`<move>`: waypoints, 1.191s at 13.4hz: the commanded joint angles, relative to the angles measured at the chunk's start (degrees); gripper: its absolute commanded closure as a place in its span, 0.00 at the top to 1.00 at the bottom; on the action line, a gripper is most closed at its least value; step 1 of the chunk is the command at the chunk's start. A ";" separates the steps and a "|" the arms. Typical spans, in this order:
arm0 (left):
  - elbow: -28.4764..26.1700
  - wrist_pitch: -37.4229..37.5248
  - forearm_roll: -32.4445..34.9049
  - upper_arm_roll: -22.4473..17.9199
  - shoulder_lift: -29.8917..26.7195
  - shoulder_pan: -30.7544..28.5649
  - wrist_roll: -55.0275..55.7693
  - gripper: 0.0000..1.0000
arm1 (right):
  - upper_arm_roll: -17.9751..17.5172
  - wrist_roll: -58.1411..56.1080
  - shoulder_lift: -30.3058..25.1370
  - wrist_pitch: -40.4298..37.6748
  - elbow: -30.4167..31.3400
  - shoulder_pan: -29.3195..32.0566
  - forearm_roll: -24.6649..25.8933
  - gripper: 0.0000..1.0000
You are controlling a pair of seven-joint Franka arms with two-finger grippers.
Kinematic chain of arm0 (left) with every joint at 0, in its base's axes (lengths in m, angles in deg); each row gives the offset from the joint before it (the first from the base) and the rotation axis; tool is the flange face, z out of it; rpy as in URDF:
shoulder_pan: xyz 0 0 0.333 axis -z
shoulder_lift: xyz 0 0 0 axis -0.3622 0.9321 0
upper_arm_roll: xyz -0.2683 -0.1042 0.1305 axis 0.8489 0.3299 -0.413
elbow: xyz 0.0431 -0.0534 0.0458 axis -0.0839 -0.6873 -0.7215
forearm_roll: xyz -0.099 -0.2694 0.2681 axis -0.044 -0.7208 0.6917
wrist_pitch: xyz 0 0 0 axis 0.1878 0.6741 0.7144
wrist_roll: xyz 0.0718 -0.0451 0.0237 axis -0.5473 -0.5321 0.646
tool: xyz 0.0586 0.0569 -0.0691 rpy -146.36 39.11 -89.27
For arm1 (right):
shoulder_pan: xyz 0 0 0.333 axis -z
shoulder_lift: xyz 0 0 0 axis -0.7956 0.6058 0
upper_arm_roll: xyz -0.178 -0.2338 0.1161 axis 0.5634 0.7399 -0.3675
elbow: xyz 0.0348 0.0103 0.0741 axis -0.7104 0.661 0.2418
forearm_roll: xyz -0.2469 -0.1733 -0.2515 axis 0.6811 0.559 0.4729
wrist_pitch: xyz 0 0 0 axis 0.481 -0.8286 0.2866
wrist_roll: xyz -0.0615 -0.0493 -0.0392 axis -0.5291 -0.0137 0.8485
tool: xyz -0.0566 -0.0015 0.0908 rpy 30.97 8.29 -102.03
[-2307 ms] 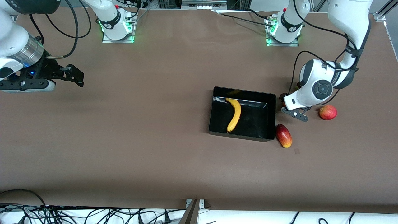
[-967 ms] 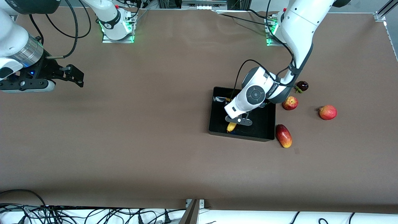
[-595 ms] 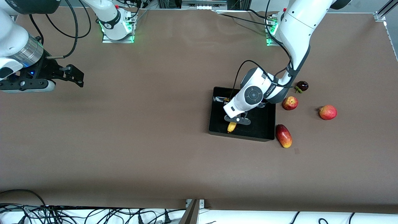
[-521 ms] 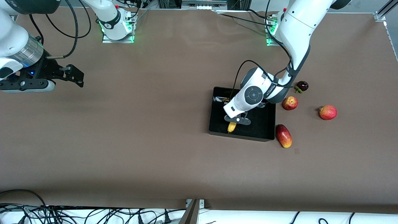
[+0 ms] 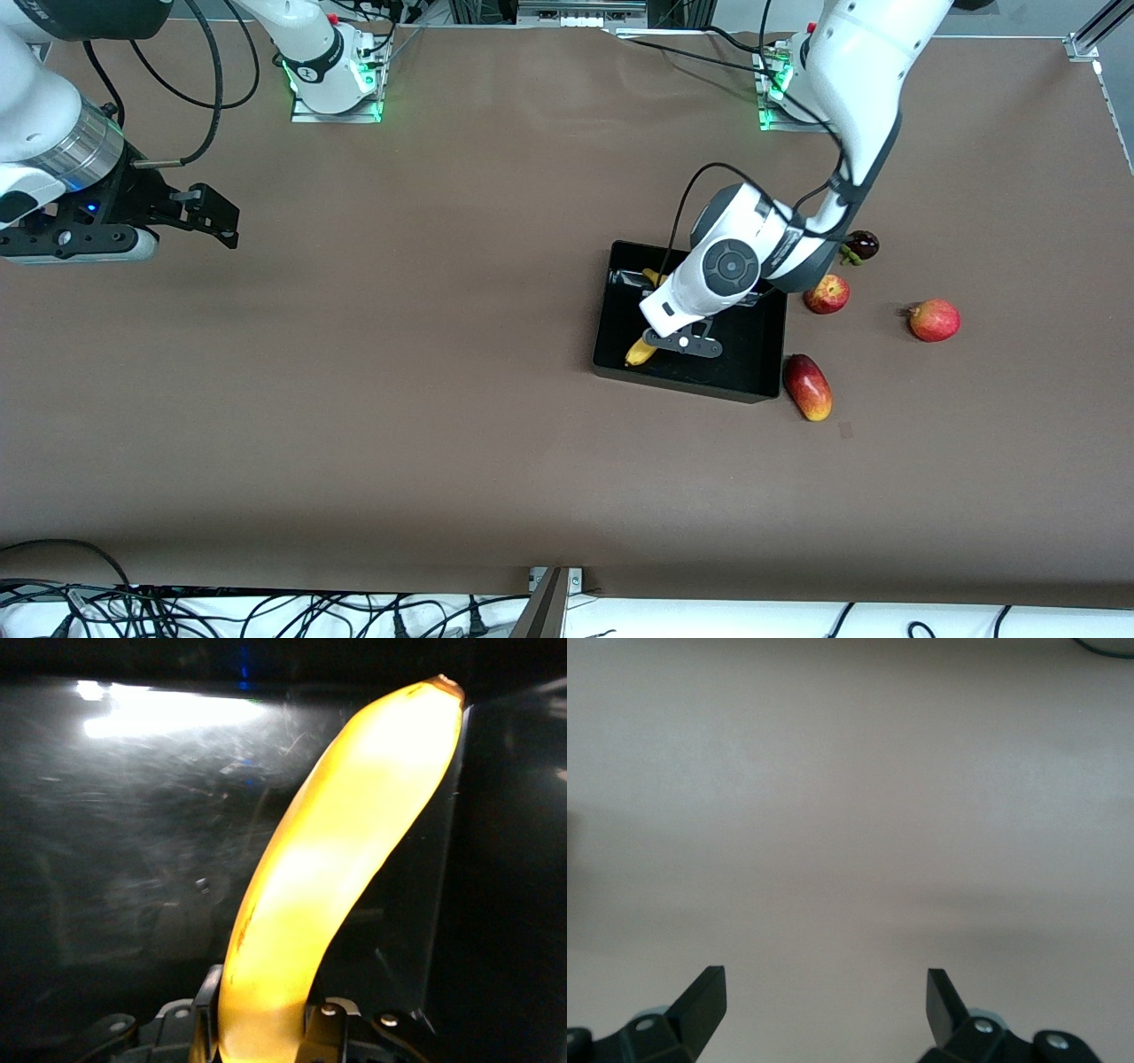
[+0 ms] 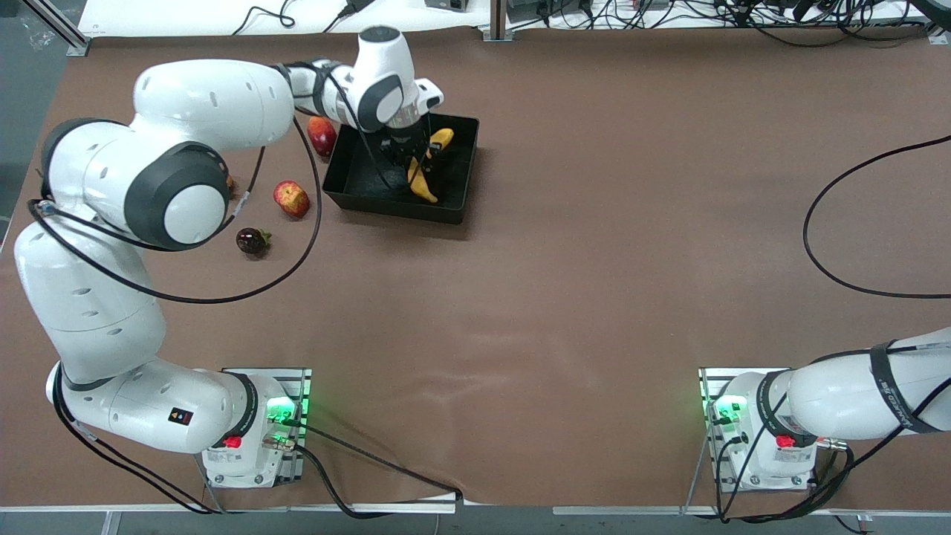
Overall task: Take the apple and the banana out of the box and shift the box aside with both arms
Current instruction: 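Lower the left gripper and grasp the banana, then place the banana by the apples while the right gripper reaches the tray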
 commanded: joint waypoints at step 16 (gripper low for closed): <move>9.25 7.16 16.31 -0.84 7.63 -30.84 -27.94 0.00 | -1.12 -4.92 17.00 4.98 0.16 -9.22 -14.26 1.00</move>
